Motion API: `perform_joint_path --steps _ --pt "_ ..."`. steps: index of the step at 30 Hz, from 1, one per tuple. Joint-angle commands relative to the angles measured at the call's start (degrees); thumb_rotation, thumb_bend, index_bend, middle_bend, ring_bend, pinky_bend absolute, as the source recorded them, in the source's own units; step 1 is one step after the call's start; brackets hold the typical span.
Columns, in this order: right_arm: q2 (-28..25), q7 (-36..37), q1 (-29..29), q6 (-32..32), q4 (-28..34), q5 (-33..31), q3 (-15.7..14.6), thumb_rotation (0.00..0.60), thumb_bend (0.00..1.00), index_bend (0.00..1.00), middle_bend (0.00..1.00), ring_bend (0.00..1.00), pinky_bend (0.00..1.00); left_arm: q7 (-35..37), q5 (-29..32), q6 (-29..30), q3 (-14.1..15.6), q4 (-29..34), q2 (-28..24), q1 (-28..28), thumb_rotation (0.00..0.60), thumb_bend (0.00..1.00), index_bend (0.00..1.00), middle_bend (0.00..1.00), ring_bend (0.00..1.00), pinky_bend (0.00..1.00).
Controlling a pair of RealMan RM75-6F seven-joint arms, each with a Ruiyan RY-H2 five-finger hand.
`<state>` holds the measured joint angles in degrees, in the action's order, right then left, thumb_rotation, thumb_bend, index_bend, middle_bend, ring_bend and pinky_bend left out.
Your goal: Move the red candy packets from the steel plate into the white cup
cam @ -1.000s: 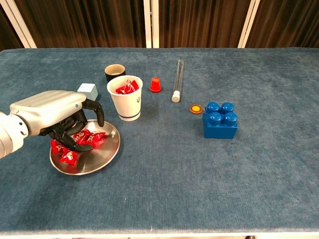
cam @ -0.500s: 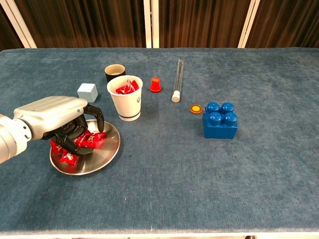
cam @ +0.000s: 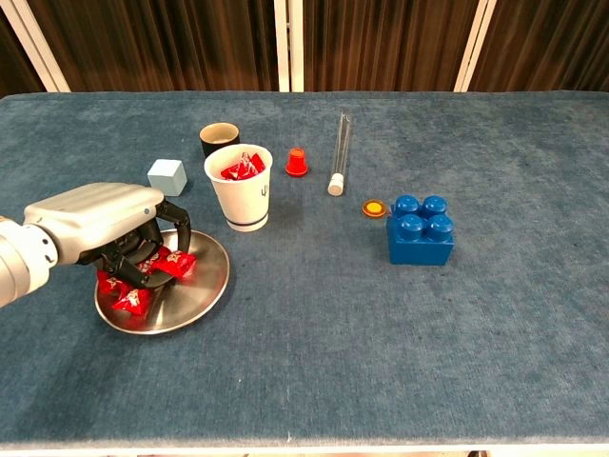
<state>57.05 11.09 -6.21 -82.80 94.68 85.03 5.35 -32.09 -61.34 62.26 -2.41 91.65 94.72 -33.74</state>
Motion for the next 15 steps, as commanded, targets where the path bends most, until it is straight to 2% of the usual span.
perform_joint_path --steps 1,5,10,15 --pt "-0.02 0.02 0.04 -0.05 0.02 0.02 -0.03 0.6 0.16 0.0 0.06 0.0 0.12 0.66 -0.39 -0.18 0.05 -0.3 -0.03 0.11 0.587 0.38 0.54 0.83 0.76 0.79" --pt "-0.01 -0.03 0.06 -0.16 0.07 0.04 0.0 0.6 0.16 0.0 0.06 0.0 0.12 2.68 -0.98 -0.52 -0.12 0.24 -0.39 0.4 0.589 0.39 0.56 0.83 0.76 0.79" --pt "-0.12 -0.1 0.07 -0.31 0.16 0.08 0.06 0.6 0.16 0.0 0.06 0.0 0.12 6.66 -4.97 2.07 -1.29 4.52 -3.36 1.32 0.585 0.39 0.56 0.83 0.76 0.79" --pt "-0.04 -0.15 0.08 -0.31 0.16 0.01 0.07 0.6 0.16 0.0 0.06 0.0 0.12 11.18 -8.71 4.47 -4.73 9.77 -7.3 1.23 0.579 0.38 0.55 0.83 0.76 0.79"
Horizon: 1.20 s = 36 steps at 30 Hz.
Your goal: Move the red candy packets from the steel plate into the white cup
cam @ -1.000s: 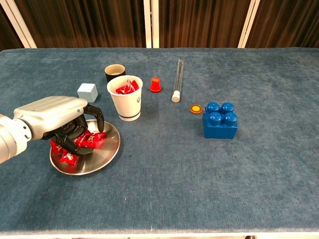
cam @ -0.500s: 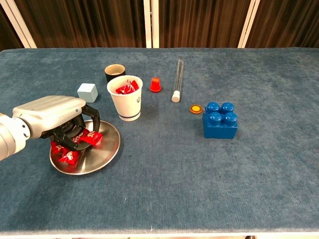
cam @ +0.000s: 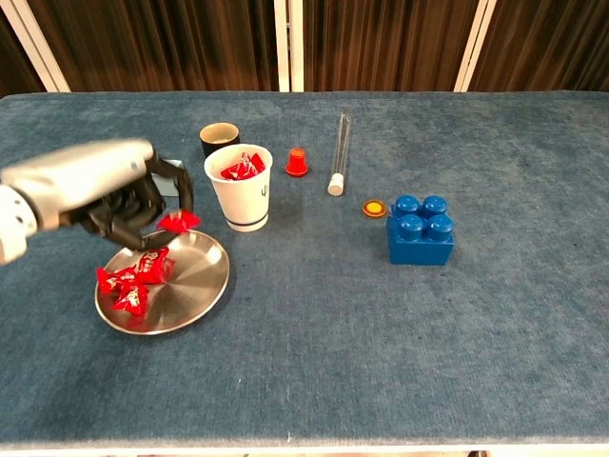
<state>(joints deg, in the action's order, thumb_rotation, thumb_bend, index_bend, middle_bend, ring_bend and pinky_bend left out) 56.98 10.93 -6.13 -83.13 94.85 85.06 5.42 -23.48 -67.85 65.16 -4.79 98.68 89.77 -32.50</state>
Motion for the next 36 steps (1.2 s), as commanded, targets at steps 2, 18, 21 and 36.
perform_joint_path --steps 2,18,21,36 --pt "0.11 0.07 -0.01 0.08 -0.09 -0.05 -0.02 0.6 0.16 0.0 0.06 0.0 0.12 3.34 -2.36 1.32 -4.51 3.67 -3.22 -1.04 0.577 0.38 0.55 0.83 0.76 0.79" --pt "0.1 0.62 0.66 -0.2 -0.53 -0.87 -0.14 0.6 0.16 0.0 0.06 0.0 0.12 -2.79 15.58 -10.49 -12.91 -5.22 0.91 -14.37 0.543 0.37 0.54 0.83 0.76 0.79" --pt "0.11 0.68 0.7 0.0 -0.66 -1.09 -0.15 0.6 0.16 0.0 0.06 0.0 0.12 -3.63 17.4 -10.35 -12.34 -6.17 1.08 -14.93 0.522 0.37 0.54 0.83 0.76 0.79" --pt "0.2 0.4 0.43 0.43 -0.5 -1.1 -0.01 0.6 0.16 0.0 0.06 0.0 0.12 -4.27 21.0 -10.08 -9.53 -4.76 -1.08 -15.84 0.5 0.28 0.41 0.83 0.75 0.79"
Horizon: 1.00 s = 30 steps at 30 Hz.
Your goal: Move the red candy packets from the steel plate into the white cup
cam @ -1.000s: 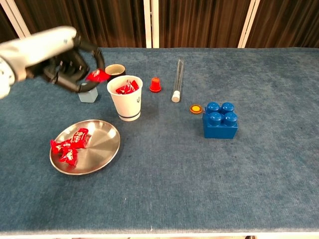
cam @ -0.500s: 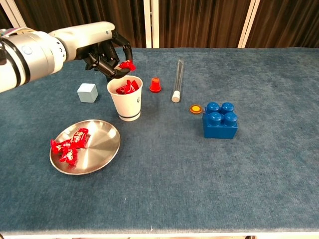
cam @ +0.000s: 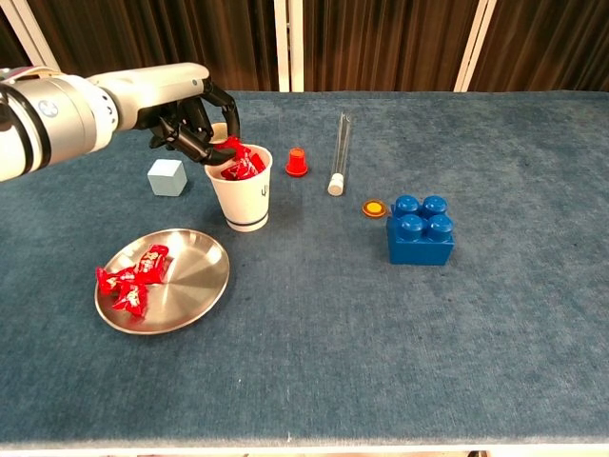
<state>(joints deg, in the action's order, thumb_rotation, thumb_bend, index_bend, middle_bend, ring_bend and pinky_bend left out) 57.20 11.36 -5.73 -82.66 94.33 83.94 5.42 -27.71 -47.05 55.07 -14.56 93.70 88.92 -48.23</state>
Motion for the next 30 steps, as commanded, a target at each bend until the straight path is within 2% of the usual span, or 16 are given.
perform_joint_path --steps 1,5,10,14,16,17,19,21,22,24,30 --pt "-0.02 -0.04 0.04 -0.07 0.07 0.04 -0.01 0.6 0.16 0.0 0.06 0.0 0.12 -0.05 0.29 0.02 0.37 0.37 -0.35 -0.16 0.5 0.27 0.4 0.82 0.75 0.79" --pt "-0.05 -0.06 0.08 -0.13 0.15 0.05 0.01 0.6 0.16 0.0 0.06 0.0 0.12 0.62 -0.16 0.95 0.57 1.07 -0.76 -0.02 0.502 0.24 0.34 0.82 0.75 0.79" --pt "-0.48 0.02 0.25 -0.67 0.4 0.12 0.22 0.6 0.16 0.0 0.06 0.0 0.12 4.19 -3.67 5.86 0.23 4.19 -3.18 2.88 0.501 0.19 0.31 0.8 0.74 0.79" --pt "-0.97 0.66 0.4 -0.79 0.26 -0.07 0.34 0.6 0.16 0.0 0.06 0.0 0.12 6.38 -8.27 12.03 1.8 6.64 -6.86 7.36 0.501 0.18 0.31 0.7 0.65 0.78" --pt "-1.2 1.37 0.5 -0.77 -0.11 0.0 0.27 0.6 0.16 0.0 0.06 0.0 0.12 7.62 -11.3 15.96 3.58 7.4 -8.9 10.57 0.501 0.16 0.31 0.62 0.57 0.69" --pt "-1.3 1.72 0.58 -0.83 -0.31 0.1 0.21 0.6 0.16 0.0 0.06 0.0 0.12 8.18 -12.69 17.75 4.53 7.48 -9.7 12.1 0.501 0.15 0.31 0.57 0.51 0.61" --pt "-1.61 2.59 0.77 -0.9 -0.65 0.39 0.0 0.6 0.16 0.0 0.05 0.0 0.12 9.85 -16.11 21.92 7.0 7.11 -11.25 15.81 0.499 0.13 0.3 0.47 0.4 0.39" --pt "-1.96 3.57 0.96 -1.15 -0.9 0.97 -0.23 0.6 0.16 0.0 0.03 0.0 0.11 11.81 -19.51 25.19 9.97 6.38 -12.89 19.48 0.502 0.1 0.26 0.34 0.23 0.12" --pt "-2.05 3.88 1.07 -1.35 -1.03 1.24 -0.33 0.6 0.16 0.0 0.03 0.0 0.11 12.68 -20.79 26.49 11.22 6.06 -13.61 21.05 0.503 0.09 0.26 0.31 0.18 0.07" --pt "-2.04 4.17 1.37 -2.04 -1.28 1.98 -0.57 0.6 0.16 0.0 0.02 0.0 0.1 15.01 -23.65 29.49 13.9 5.38 -15.08 24.65 0.506 0.08 0.25 0.25 0.11 0.0" --pt "-1.16 3.28 1.99 -3.57 -1.13 4.22 -1.51 0.6 0.16 0.0 0.02 0.0 0.07 19.96 -29.63 36.13 19.59 4.19 -17.59 33.23 0.577 0.07 0.25 0.22 0.08 0.0"
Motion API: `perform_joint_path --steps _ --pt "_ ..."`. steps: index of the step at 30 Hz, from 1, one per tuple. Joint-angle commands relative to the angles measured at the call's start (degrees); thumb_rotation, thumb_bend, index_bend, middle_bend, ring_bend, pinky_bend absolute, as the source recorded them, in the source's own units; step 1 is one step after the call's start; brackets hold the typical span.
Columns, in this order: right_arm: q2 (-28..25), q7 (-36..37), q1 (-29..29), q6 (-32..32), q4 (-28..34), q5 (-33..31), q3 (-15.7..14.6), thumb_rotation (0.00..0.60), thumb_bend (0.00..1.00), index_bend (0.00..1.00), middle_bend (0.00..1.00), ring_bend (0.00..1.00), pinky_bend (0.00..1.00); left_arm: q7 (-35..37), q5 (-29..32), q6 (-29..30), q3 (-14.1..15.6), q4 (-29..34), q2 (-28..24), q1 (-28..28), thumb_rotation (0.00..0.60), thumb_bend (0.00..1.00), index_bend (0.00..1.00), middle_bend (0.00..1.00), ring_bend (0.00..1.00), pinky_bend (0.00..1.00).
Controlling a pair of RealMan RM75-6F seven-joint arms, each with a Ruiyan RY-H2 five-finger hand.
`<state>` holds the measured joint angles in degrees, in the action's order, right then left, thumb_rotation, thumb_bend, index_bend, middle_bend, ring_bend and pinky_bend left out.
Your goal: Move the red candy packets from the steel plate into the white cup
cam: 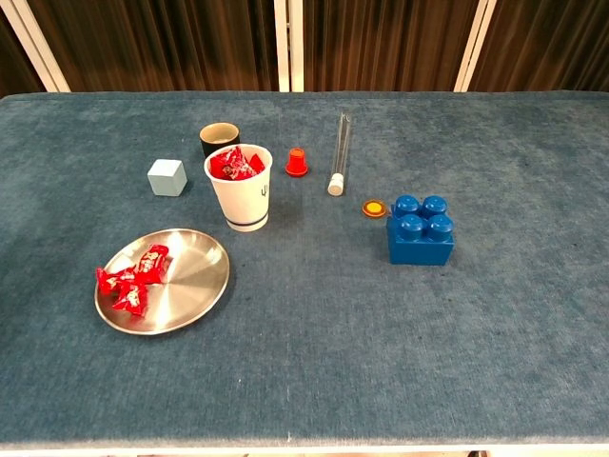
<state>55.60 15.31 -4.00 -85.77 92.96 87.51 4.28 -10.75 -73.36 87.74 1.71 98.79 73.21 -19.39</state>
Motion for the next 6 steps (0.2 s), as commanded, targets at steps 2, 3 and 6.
perform_joint_path --steps 2,3,6 --pt "0.77 -1.37 0.44 -0.9 0.63 1.23 -0.65 0.6 0.16 0.0 0.02 0.0 0.07 3.83 -5.1 5.36 4.33 -1.37 -2.06 6.41 0.578 0.07 0.25 0.22 0.09 0.0" --pt "0.93 -1.92 0.56 -1.1 0.89 1.45 -0.8 0.6 0.16 0.0 0.02 0.0 0.07 4.32 -6.15 6.44 4.91 -1.6 -2.19 7.64 0.576 0.07 0.25 0.22 0.09 0.0" --pt "1.43 -3.78 0.78 -1.34 1.47 1.38 -0.93 0.6 0.16 0.0 0.02 0.0 0.07 4.26 -8.02 8.83 5.6 -1.85 -2.31 10.21 0.577 0.07 0.25 0.22 0.08 0.0"
